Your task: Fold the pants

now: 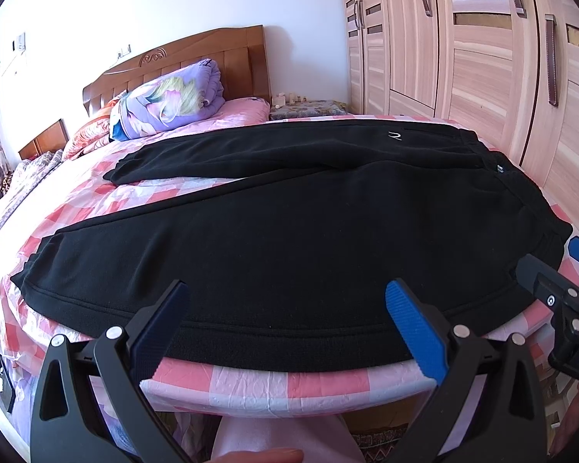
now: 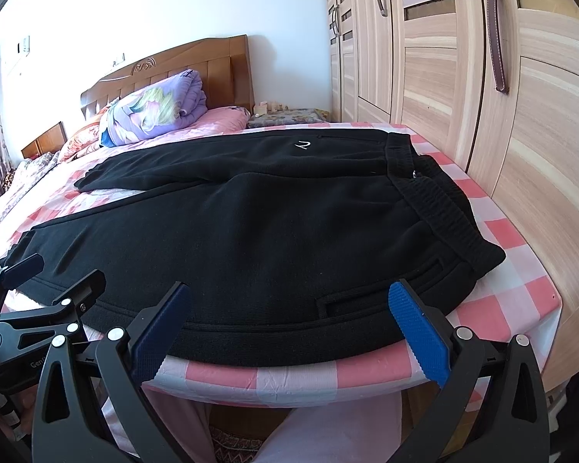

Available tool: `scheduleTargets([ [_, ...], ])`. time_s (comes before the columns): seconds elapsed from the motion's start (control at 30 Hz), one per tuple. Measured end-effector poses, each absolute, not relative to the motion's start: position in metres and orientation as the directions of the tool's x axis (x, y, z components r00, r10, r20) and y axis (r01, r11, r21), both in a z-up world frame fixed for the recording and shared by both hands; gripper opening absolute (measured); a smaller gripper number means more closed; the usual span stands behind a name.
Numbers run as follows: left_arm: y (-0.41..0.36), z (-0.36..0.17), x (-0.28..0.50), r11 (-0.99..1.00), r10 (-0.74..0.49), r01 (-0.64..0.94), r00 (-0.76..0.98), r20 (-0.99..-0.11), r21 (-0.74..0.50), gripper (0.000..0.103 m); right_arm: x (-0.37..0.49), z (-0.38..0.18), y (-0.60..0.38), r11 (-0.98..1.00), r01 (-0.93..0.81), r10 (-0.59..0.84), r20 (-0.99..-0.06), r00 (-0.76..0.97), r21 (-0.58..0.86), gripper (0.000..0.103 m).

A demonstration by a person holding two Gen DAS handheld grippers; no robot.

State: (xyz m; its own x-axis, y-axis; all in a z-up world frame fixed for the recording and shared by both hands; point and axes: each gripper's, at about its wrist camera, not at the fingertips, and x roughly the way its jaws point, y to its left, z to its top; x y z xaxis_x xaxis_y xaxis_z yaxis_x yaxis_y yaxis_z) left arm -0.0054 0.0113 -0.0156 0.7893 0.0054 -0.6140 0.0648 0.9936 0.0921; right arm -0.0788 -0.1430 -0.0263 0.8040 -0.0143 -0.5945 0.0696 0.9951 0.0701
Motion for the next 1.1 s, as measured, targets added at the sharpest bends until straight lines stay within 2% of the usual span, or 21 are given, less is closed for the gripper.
scheduleTargets([
  [0.63, 0.016, -0.021, -0.005, 0.994, -0.026, 0.090, 0.772, -0.635, 0.069, 0.102, -0.068, -0.031, -0.146, 0.998, 0.060, -0.026, -0.601, 0.798, 0.037, 0.099],
  [0.73, 0.015, -0.022, -0.001, 0.993, -0.024, 0.094, 0.769, -0.639, 0.076, 0.102, -0.049, -0.019, -0.155, 0.999, 0.004, 0.023, -0.573, 0.819, 0.046, 0.099],
  [0.83, 0.016, -0.016, 0.006, 0.985, -0.007, 0.115, 0.775, -0.632, 0.130, 0.102, -0.004, 0.003, -0.167, 0.999, -0.035, 0.047, -0.557, 0.829, 0.033, 0.099],
  [0.97, 0.023, 0.013, 0.033, 0.952, 0.112, 0.060, 0.845, -0.522, 0.301, 0.102, 0.106, 0.018, -0.179, 0.989, -0.117, 0.148, -0.649, 0.746, 0.091, 0.099],
  [1.03, 0.036, 0.026, 0.068, 0.951, 0.091, 0.100, 0.816, -0.570, 0.294, 0.102, 0.166, 0.016, -0.174, 0.983, -0.158, 0.179, -0.705, 0.686, 0.096, 0.099],
  [1.1, 0.049, 0.033, 0.104, 0.958, 0.020, 0.172, 0.758, -0.651, 0.229, 0.102, 0.228, 0.008, -0.180, 0.963, -0.235, 0.253, -0.747, 0.614, 0.133, 0.099],
])
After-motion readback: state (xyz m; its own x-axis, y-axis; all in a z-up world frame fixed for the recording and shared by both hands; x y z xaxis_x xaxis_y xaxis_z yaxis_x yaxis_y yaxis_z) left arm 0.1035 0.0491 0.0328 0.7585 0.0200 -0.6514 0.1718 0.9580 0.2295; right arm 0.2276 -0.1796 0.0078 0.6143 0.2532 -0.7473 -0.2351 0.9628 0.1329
